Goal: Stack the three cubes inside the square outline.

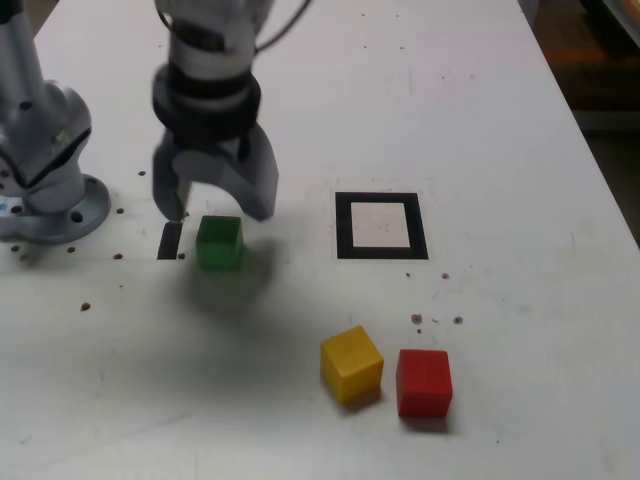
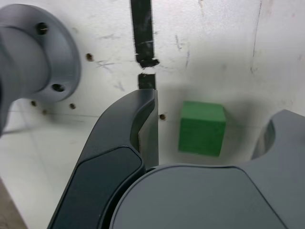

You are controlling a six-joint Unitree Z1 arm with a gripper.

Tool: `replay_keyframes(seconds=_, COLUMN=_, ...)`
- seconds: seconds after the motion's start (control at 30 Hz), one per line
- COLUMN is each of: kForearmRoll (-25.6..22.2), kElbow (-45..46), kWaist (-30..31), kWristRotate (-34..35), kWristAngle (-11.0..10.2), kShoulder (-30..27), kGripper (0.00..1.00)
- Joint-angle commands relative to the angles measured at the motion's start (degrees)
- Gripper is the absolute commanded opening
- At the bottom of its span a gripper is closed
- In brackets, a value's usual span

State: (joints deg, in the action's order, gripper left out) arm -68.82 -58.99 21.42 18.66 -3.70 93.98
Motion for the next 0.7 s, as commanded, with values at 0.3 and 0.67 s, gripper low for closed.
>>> replay_keyframes(seconds=0.3, kForearmRoll=-16.2, kElbow=-28.0, kWaist=8.8, kWristRotate=2.8, kWristAngle=-0.7, kShoulder=7.0, kGripper=0.99)
replay_keyframes(seconds=0.67, kForearmRoll=-22.4, kElbow=-46.6, kWaist=13.3, kWristRotate=-1.0, kWristAngle=-3.8, kShoulder=15.5, kGripper=1.00)
